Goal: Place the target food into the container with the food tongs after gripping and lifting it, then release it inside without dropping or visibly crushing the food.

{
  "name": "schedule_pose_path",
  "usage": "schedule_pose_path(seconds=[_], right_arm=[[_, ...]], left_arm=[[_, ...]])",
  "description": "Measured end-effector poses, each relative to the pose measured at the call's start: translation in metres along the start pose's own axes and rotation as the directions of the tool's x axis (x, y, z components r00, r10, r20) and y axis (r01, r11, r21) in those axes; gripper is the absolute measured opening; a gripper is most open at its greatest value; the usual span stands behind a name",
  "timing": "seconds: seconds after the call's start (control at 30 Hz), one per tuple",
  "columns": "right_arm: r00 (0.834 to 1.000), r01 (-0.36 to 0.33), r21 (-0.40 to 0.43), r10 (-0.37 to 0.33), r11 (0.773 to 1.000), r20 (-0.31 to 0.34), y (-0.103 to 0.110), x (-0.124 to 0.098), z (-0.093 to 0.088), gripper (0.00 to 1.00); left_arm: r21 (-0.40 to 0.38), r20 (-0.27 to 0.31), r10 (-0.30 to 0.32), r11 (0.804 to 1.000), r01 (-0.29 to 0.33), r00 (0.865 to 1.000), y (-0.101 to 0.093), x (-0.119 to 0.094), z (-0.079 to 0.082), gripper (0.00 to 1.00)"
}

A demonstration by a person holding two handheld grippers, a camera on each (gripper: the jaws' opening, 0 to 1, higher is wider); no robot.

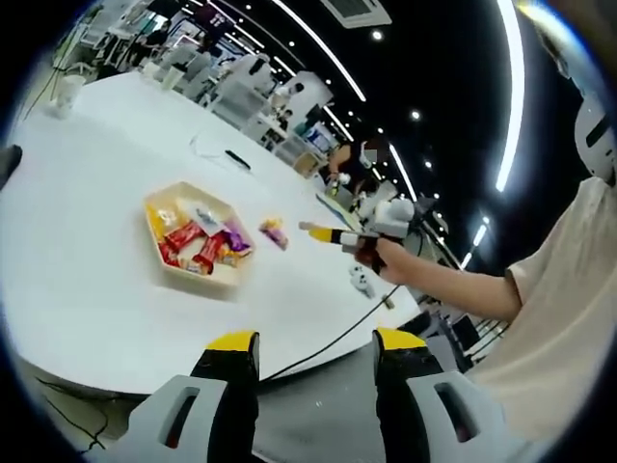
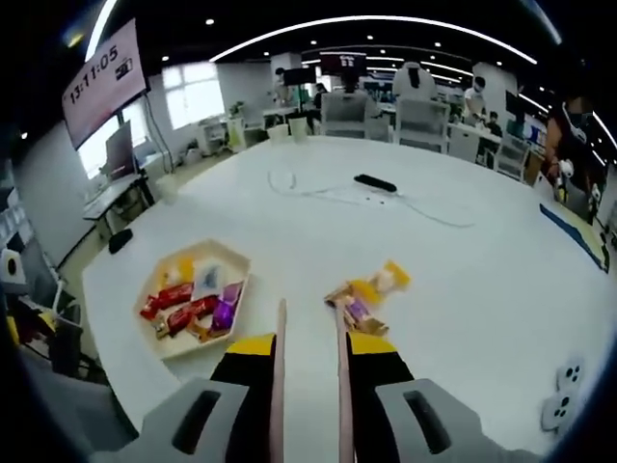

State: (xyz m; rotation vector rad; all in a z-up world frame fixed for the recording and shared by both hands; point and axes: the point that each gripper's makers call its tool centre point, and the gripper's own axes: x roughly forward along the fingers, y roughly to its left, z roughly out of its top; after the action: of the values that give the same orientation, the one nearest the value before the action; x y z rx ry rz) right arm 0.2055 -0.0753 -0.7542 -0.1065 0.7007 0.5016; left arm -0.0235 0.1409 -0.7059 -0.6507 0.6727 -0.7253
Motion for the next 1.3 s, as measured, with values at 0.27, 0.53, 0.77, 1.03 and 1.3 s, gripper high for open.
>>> schedule_pose_path(seconds=[0.27, 0.53, 0.77, 1.03, 1.3], right_arm=[[1.0, 0.018, -0.005, -0.018, 1.0, 0.006, -0.012, 0.008, 0.005, 0.25], [1.0, 0.017, 0.023, -0.017, 1.0, 0.01, -0.022, 0.017, 0.01, 0.25], [0.998, 0.026, -0.033, -0.028, 0.999, -0.053, -0.028, 0.029, 0.003, 0.26], [0.992, 0.02, -0.098, -0.032, 0.995, -0.118, -0.031, 0.041, -0.006, 0.26], [0.985, 0.002, -0.145, -0.027, 0.989, -0.172, -0.038, 0.046, -0.018, 0.26]], left_arm=[[-0.001, -0.014, 0.0, 1.0, 0.0, 1.0, 0.003, 0.004, 0.001, 0.46], [-0.017, -0.03, 0.001, 1.0, -0.001, 1.0, 0.007, 0.007, -0.004, 0.46], [-0.031, -0.036, 0.005, 1.0, -0.006, 0.999, 0.01, 0.009, -0.006, 0.47], [-0.043, -0.044, 0.007, 0.999, -0.009, 0.999, 0.015, 0.012, -0.007, 0.47], [-0.055, -0.051, 0.01, 0.998, -0.013, 0.999, 0.019, 0.013, -0.009, 0.47]])
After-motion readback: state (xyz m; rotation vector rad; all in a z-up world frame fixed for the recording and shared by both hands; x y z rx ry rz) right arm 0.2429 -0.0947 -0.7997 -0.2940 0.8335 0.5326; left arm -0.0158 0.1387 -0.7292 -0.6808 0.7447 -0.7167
